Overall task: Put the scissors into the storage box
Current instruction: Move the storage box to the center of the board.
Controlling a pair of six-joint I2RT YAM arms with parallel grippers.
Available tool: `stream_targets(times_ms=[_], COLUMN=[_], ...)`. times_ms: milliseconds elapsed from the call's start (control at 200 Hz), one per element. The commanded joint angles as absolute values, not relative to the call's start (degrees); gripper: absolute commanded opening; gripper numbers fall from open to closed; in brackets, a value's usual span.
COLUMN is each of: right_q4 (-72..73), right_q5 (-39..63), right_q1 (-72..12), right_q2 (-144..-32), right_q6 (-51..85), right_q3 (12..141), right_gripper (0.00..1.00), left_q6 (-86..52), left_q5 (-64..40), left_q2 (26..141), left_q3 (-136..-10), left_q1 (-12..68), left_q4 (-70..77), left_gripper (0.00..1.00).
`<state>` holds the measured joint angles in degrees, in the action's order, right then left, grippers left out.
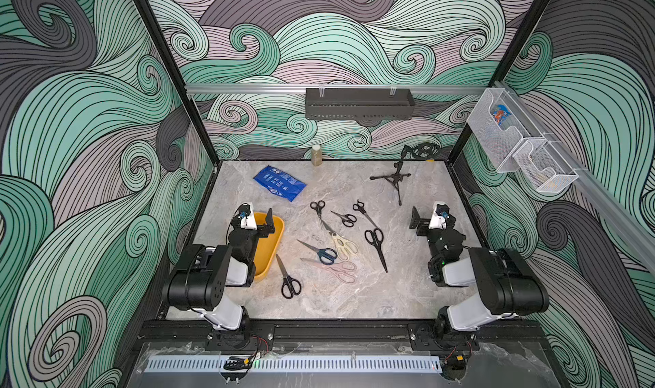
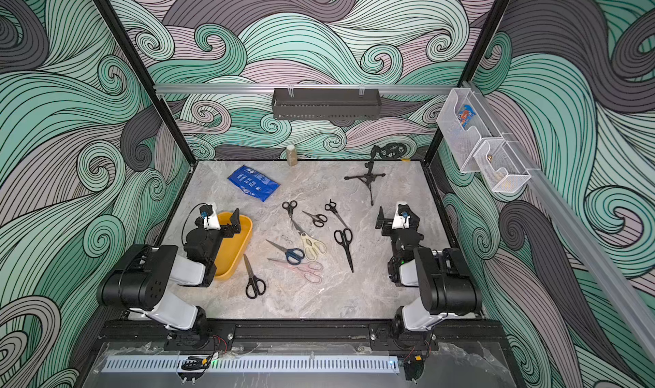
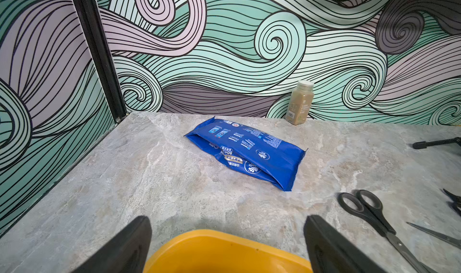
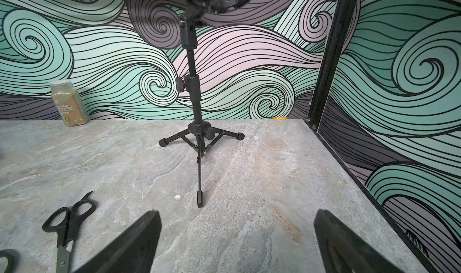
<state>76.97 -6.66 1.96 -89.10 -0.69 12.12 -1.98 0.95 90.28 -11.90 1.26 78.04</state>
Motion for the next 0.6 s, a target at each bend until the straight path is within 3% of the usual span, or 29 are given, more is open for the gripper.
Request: stream_targets(times_ms=[0,595], right_q4=[77.78,78.09], right_q5=[-5.8,-1.85], right_q1=[2.29,4.13], right_q2=[-89.12,-89.2], right_q6=[-0.35,0.53], right_q3=[12.19,12.12], right_gripper=[1.0,1.0], left_q6=[-1.23,-1.49], left_q5=[0.26,0.53], left_q2=[90.62,90.76], left_q3=[-12.13,-12.39], left_q1=[1.05,0.95], left_q4=[79.24,78.92], left_gripper=[0.99,0.99])
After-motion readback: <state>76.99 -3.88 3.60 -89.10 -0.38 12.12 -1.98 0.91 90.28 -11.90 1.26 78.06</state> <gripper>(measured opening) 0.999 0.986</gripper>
